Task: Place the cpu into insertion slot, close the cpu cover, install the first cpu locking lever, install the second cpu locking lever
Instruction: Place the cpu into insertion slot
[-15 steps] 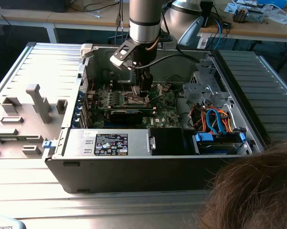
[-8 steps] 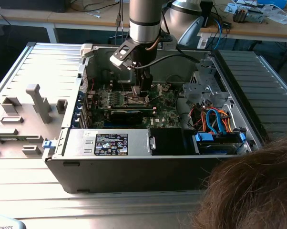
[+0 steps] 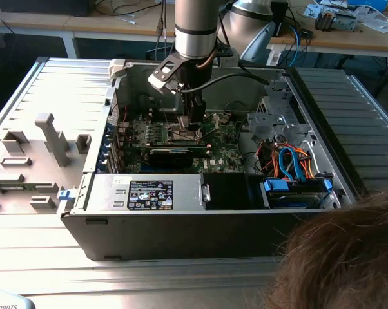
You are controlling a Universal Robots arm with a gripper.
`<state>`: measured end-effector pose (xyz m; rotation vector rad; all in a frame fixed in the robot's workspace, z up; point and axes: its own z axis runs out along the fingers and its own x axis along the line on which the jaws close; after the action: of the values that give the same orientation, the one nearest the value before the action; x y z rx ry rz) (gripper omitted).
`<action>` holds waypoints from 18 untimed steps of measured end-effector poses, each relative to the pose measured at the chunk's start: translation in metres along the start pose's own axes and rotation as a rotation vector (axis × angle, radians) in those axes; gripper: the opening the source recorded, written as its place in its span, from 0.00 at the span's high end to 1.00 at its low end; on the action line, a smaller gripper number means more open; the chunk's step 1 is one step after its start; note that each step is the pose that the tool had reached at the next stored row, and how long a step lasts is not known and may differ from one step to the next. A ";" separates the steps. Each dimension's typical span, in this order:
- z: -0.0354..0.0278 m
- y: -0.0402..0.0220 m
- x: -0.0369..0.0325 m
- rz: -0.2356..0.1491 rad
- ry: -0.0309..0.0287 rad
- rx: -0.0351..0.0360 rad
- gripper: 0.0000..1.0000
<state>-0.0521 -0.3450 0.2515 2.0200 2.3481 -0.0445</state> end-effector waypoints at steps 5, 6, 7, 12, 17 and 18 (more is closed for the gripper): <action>0.0003 0.0000 0.0000 0.009 0.0000 0.0006 0.45; 0.0003 0.0000 0.0000 0.011 -0.0001 0.0006 0.45; 0.0004 0.0000 0.0000 0.014 -0.0001 0.0007 0.45; 0.0006 0.0000 0.0000 0.023 -0.0001 0.0012 0.45; 0.0007 0.0000 0.0000 0.031 -0.0002 0.0016 0.45; 0.0008 0.0000 0.0000 0.032 -0.0002 0.0017 0.45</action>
<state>-0.0521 -0.3450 0.2507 2.0574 2.3160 -0.0456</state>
